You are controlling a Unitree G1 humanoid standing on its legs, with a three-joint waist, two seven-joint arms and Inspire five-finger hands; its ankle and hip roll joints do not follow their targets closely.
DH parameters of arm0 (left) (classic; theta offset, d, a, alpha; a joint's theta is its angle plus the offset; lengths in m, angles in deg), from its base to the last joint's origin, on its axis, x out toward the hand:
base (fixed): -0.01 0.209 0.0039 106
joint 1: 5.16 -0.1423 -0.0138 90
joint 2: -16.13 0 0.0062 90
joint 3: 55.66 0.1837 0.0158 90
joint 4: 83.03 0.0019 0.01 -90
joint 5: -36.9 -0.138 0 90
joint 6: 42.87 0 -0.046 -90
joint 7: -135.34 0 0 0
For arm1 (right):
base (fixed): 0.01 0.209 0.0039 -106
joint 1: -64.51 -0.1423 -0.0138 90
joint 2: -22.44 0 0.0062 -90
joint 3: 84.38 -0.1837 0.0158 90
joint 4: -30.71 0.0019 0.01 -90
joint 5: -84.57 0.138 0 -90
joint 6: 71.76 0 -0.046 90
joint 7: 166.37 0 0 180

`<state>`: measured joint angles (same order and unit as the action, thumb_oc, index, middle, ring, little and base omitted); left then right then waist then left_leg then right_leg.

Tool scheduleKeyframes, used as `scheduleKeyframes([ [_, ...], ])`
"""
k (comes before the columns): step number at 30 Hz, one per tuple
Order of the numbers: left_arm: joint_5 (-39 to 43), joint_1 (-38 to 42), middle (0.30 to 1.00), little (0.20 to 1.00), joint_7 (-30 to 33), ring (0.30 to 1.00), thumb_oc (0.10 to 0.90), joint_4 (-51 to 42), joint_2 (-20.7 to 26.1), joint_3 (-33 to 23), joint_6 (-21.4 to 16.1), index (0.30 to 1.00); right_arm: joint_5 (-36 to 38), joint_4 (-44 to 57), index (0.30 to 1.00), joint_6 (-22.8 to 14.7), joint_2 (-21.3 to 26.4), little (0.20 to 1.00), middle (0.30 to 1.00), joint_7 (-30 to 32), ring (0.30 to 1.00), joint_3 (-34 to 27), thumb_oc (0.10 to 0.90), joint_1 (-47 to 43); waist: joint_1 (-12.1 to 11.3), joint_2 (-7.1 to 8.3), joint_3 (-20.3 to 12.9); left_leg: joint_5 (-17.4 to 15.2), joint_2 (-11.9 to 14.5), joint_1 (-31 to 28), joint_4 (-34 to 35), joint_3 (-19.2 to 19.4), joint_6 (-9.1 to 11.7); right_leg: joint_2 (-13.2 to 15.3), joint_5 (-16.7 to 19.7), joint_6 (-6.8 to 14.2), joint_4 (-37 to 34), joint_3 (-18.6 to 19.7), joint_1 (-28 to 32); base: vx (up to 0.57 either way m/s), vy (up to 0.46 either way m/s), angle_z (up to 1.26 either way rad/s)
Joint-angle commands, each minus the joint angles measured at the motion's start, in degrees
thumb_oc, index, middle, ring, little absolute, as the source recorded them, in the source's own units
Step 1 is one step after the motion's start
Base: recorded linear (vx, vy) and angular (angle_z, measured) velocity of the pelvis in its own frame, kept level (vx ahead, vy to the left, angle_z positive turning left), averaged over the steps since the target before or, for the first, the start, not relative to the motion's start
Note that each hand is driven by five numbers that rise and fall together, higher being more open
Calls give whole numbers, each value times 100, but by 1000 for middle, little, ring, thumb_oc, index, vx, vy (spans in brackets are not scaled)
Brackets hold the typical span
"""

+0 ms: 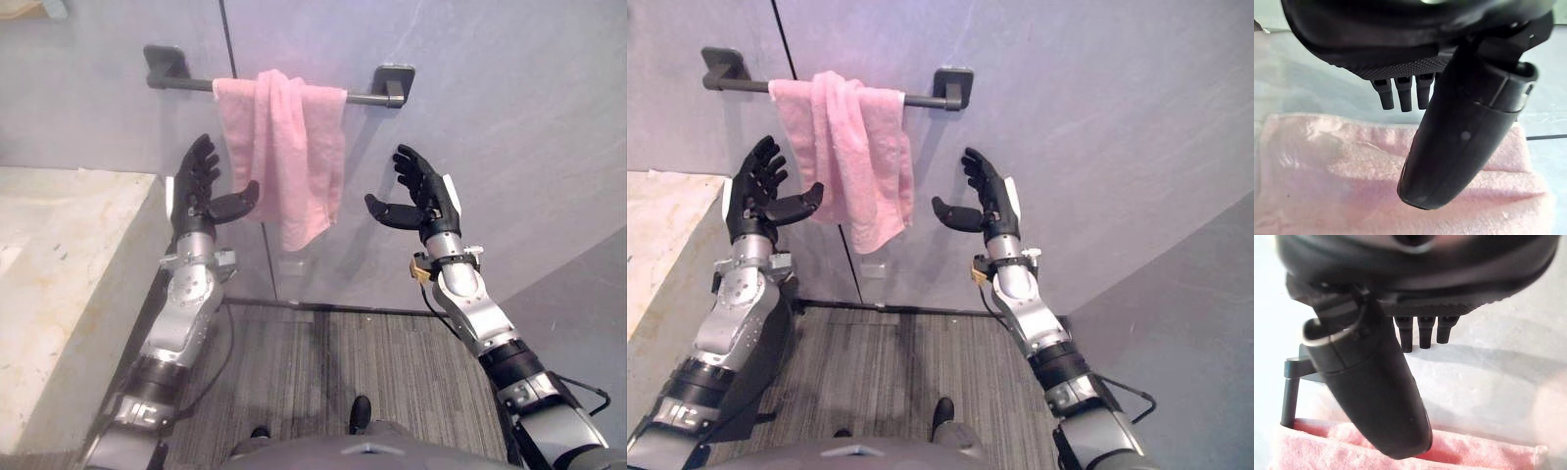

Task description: Organize the bathroom.

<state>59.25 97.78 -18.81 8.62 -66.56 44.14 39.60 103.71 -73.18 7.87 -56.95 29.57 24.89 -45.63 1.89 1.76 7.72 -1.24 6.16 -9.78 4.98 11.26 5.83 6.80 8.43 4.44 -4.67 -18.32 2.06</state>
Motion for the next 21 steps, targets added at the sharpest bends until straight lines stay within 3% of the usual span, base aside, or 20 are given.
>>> scheduleKeyframes([
  [1, -228, 664, 900, 900, -64, 900, 800, -310, 256, 245, -472, 900, 255, -257, 900, -382, -44, 900, 900, -272, 900, 52, 800, -1381, -260, 24, -507, -75, -170, 242, 2, 294, -155, 383, -495, 711, -33, -150, 309, 61, 11, -1],
  [7, -177, 534, 900, 900, -203, 900, 800, -315, 234, 235, -433, 900, 223, -226, 900, -292, 18, 900, 900, -408, 900, 67, 800, -1621, -346, 63, -505, -105, -200, 221, 2, 274, -171, 387, -512, 706, -33, -173, 356, 55, 6, 1],
  [11, -180, 477, 900, 900, -246, 900, 800, -304, 225, 253, -429, 900, -219, -36, 900, -155, 89, 900, 900, -314, 900, 137, 800, -1716, -357, 83, -500, -112, -206, 211, 2, 278, -176, 393, -506, 709, -33, -189, 364, 26, 5, 0],
  [16, -188, 460, 900, 900, -146, 900, 800, -332, 201, 371, -407, 900, -593, 30, 900, -343, 80, 900, 900, 846, 900, -24, 800, -1883, -360, 75, -483, -147, -226, 194, 2, 285, -197, 386, -505, 716, -33, -174, 374, 6, 2, 0],
  [18, -187, 420, 900, 900, -56, 900, 800, -374, 162, 414, -416, 900, -1163, 163, 900, -490, -83, 900, 900, 1383, 900, -96, 800, -1780, -354, 41, -466, -159, -246, 188, 2, 282, -220, 392, -499, 720, -32, -155, 372, 9, 15, 1],
  [21, -182, 344, 900, 900, -1, 900, 800, -412, 141, 396, -444, 900, -1415, 381, 900, -547, -202, 900, 900, 1586, 900, -97, 800, -1609, -337, 16, -456, -180, -272, 165, 2, 295, -254, 394, -511, 719, -23, -124, 377, 12, 39, -2],
])
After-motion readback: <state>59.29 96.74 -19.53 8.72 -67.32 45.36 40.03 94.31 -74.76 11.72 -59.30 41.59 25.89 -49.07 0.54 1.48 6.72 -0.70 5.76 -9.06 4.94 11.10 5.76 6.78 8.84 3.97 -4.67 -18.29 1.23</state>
